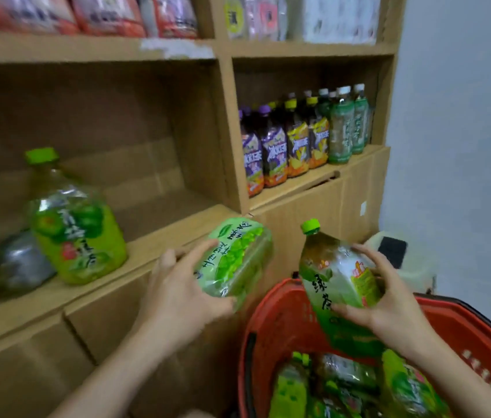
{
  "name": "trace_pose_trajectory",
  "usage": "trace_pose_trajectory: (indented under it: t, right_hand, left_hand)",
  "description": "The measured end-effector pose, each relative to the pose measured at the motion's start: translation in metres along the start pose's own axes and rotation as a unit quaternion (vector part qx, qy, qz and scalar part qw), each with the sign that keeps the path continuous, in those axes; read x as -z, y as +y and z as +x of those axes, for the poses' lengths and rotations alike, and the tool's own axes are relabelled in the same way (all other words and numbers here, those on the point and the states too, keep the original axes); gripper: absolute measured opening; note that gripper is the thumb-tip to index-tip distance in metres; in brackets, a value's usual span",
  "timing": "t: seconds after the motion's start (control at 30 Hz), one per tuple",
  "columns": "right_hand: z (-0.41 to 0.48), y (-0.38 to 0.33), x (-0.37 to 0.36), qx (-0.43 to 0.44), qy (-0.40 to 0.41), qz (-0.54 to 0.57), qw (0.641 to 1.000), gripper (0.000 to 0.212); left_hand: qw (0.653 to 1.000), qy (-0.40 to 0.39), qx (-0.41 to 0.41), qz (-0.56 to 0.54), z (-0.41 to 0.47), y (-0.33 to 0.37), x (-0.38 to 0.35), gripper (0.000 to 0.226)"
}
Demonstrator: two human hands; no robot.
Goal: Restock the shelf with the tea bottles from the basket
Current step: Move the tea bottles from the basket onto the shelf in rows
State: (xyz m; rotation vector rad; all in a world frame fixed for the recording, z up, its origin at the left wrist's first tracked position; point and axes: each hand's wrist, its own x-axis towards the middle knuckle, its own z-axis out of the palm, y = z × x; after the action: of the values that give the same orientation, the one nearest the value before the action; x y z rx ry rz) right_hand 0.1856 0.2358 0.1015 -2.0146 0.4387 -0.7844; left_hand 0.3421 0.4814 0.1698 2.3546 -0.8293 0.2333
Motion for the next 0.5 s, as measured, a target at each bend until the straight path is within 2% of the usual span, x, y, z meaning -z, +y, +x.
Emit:
trace_pose_trajectory:
  t: [0.17,0.33,0.5]
  right_hand:
    - [0.028,-0.077,-0.047,0.103,0.014,0.096,0.990,0.093]
    - [0.072,-0.137,-0.098,0.183,0.048,0.137,0.972,0.092]
    - [0.110,-0.153,-0.154,0.157,0.071,0.147,0.974,0.093]
  left_hand:
    - [0.992,0.095,0.042,0.077,0.026,-0.036,0.044,0.093]
    - [0.971,0.102,0.075,0.201,0.050,-0.050,0.053,0.088]
    - [0.962,0.087,0.095,0.242,0.069,-0.057,0.055,0.083]
